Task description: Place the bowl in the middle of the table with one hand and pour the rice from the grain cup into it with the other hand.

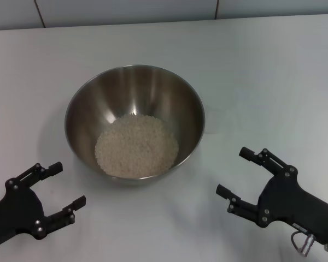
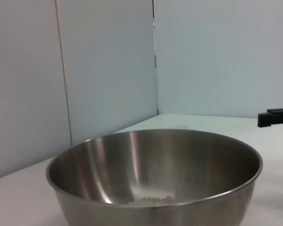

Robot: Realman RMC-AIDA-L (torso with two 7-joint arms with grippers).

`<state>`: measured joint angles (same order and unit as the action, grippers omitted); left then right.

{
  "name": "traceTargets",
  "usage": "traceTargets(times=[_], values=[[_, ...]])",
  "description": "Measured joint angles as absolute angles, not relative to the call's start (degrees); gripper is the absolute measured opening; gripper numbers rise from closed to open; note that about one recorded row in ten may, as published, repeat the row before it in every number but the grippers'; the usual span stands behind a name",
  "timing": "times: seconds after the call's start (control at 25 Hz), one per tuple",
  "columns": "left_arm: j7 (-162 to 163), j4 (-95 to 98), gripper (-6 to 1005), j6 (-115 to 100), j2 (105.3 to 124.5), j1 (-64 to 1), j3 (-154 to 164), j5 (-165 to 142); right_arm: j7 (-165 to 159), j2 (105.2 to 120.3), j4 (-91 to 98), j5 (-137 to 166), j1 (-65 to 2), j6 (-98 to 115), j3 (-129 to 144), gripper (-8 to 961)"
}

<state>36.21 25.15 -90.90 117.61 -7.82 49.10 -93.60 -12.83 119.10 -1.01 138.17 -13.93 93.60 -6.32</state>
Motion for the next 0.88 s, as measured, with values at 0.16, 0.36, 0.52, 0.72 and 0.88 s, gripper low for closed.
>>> traceTargets(times=[0.16, 0.36, 0.52, 0.72, 0.88], values=[[36.21, 25.18, 815, -91.32, 117.82, -7.82, 49.12, -94.07, -13.09, 119.19, -0.74, 138.31, -14.14, 93.08, -6.28, 836], [36.21, 25.22, 815, -91.36, 117.86, -7.82, 49.13, -94.42, -13.17, 119.28, -0.71, 138.17, -14.15, 91.86, -6.63, 835], [36.21, 25.22, 815, -91.4, 117.86, -7.82, 49.07, -94.42, -13.54, 119.28, -0.74, 138.16, -14.16, 91.51, -6.63, 835], [36.21, 25.22, 815, -91.41, 117.86, -7.82, 48.98, -94.41, -13.7, 119.27, -0.69, 138.16, -14.23, 91.49, -6.6, 834], [36.21, 25.22, 815, -91.41, 117.86, -7.82, 48.95, -94.41, -13.71, 119.26, -0.63, 138.16, -14.24, 91.37, -6.65, 834]])
